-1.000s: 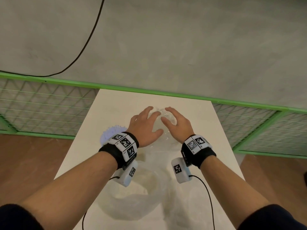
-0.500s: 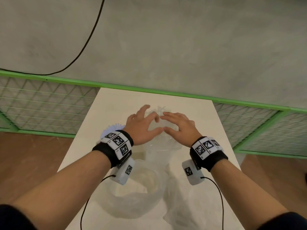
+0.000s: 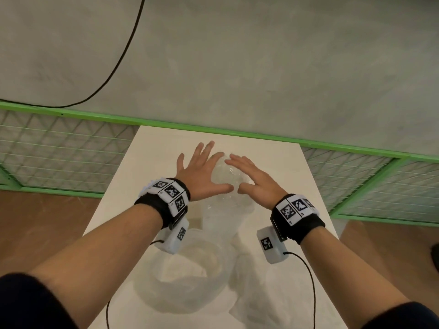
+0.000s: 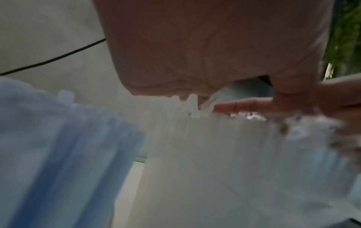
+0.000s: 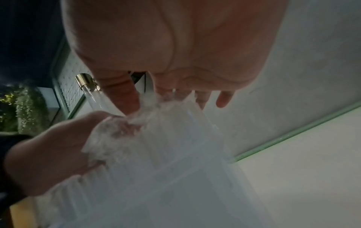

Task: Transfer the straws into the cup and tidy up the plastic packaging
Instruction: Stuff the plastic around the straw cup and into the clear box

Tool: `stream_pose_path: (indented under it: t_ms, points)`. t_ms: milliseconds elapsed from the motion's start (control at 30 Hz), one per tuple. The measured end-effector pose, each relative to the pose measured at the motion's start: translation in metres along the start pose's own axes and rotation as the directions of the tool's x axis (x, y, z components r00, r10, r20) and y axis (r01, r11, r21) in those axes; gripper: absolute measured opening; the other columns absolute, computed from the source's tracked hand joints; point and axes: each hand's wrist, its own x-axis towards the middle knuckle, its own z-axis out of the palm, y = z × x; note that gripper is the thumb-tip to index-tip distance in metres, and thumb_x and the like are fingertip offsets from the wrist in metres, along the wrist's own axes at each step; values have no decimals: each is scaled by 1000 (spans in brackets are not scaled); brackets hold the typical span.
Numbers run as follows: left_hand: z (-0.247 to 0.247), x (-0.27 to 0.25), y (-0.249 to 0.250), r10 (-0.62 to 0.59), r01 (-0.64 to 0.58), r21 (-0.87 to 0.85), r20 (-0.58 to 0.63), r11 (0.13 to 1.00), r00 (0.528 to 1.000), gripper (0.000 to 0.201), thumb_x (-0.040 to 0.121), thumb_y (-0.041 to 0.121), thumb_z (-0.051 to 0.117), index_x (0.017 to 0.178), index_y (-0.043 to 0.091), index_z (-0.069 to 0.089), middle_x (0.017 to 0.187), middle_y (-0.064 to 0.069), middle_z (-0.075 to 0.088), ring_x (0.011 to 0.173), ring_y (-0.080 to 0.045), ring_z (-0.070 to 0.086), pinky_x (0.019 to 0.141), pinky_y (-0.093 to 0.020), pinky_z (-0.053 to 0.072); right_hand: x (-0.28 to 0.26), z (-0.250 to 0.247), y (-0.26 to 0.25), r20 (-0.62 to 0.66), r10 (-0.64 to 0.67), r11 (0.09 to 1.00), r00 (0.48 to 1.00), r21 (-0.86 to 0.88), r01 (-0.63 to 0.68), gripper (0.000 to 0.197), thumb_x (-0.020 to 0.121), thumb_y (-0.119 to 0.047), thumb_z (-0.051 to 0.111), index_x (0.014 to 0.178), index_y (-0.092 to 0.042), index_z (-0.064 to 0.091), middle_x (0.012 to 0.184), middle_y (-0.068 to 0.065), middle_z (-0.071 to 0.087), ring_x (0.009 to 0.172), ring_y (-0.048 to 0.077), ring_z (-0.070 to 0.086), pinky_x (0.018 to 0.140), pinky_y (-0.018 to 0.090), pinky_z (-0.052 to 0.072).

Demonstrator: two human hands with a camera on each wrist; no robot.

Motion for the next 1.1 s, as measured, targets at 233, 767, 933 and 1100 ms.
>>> stream_pose_path:
  t_ms: [233,767,933,1100]
  points:
    - [18,-21,3,-62,62,5,27,998,998,67,102,52,15,155,16,-3,164,-1,-9,150,-13,-6,122,-38,-5,17,23,4,-6,45,937,999,-346,-44,74,90,-55,31,156,-27,11,164,-10,-3,150,12,-9,120,48,5]
    - [29,-33,4,28,-34,76,81,997,996,63,101,53,10,154,27,-12,160,1,-23,149,-13,-16,121,-38,-9,-8,27,10,-49,93,954,994,-280,-103,58,104,-45,32,155,-35,7,163,-16,-4,149,10,-10,120,47,1]
    - [6,-14,-9,15,-42,168,158,985,987,61,100,57,13,153,36,-10,160,2,-26,148,-13,-19,121,-40,-11,-16,31,-1,-86,196,961,977,-182,-209,57,103,-49,30,155,-36,11,162,-17,-4,150,10,-10,118,45,0]
    - [-7,-9,-3,33,-31,-46,49,998,998,58,102,51,20,154,39,-2,160,2,-23,148,-13,-18,120,-39,-10,-24,21,-4,-187,98,991,977,-70,-113,55,104,-42,37,153,-40,12,162,-20,-7,148,6,-13,116,41,-1]
